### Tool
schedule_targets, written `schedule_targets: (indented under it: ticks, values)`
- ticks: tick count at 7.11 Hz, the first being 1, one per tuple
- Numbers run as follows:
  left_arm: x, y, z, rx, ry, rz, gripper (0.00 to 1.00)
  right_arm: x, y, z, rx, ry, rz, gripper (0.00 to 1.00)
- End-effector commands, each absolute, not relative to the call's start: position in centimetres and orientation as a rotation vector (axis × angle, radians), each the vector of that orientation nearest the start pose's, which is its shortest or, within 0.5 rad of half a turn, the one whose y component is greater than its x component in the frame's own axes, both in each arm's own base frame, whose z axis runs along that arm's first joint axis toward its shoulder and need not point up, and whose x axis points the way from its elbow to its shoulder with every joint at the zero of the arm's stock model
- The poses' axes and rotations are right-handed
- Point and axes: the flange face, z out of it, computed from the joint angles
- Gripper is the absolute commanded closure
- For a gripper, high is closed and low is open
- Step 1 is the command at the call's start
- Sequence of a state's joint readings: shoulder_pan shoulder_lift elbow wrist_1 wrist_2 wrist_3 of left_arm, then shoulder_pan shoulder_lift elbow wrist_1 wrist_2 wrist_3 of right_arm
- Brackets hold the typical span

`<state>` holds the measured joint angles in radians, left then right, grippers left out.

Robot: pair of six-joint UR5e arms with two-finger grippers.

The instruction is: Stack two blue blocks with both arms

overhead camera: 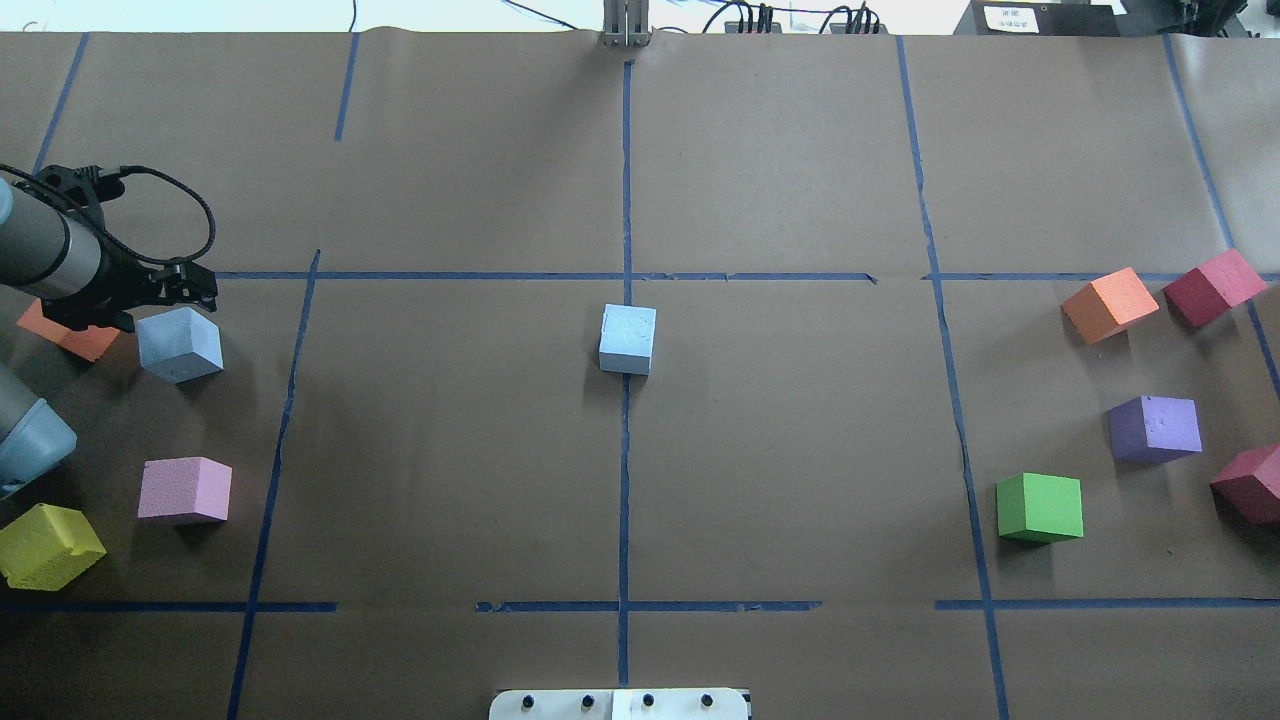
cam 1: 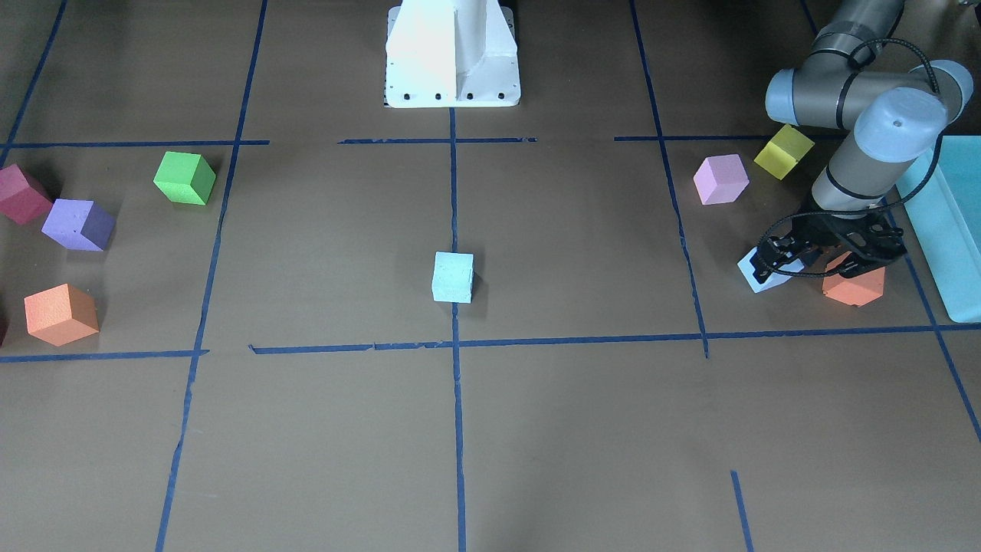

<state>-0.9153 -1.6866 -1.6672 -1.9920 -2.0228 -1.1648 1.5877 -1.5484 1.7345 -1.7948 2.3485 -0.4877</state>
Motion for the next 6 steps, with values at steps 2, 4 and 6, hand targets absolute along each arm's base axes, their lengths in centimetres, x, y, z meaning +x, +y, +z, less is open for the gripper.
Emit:
schedule_targets:
  ticks: [2,4,6]
  values:
    - [28.1,-49.5,52.9,0.014,0.743,-0.33,0.0,7.2,-48.9,59.1,0.158,-0.771,-0.431,0.01]
    - [30.5,-48.5,54.6,-0.018,0.715,-0.296,0.0,7.2,-48.8,59.2,0.156,-0.771,-0.43,0.01]
    - [30.6,-48.4,54.4,-0.016,0.72,-0.292,0.21,7.2,-48.8,59.2,0.156,-0.771,-0.43,0.01]
